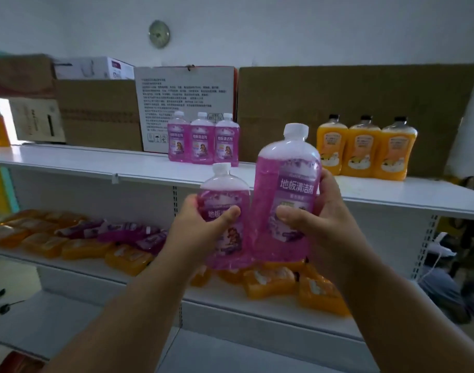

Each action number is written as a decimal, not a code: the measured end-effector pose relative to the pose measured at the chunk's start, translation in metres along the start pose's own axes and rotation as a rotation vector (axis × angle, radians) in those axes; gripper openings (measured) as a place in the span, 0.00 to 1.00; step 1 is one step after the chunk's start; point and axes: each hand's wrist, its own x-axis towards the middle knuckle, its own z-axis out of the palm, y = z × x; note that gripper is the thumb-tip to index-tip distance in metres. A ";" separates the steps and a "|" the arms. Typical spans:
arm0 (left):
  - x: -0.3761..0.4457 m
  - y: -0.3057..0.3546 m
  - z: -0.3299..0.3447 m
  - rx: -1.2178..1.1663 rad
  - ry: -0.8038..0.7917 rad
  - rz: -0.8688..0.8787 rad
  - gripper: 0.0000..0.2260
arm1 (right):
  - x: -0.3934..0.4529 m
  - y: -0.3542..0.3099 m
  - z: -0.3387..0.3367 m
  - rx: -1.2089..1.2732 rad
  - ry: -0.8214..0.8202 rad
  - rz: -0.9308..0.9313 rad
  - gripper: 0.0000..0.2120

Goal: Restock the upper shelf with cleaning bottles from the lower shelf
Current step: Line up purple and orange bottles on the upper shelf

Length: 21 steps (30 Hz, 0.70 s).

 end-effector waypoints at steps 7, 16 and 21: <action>0.054 0.070 0.001 0.133 -0.048 0.144 0.31 | 0.045 -0.040 0.010 -0.187 0.031 -0.230 0.47; 0.178 0.073 0.020 0.141 -0.212 0.168 0.24 | 0.123 -0.031 -0.019 -0.564 0.214 -0.284 0.47; 0.240 0.049 0.039 0.190 -0.281 0.185 0.23 | 0.159 0.000 -0.045 -0.773 0.330 -0.221 0.47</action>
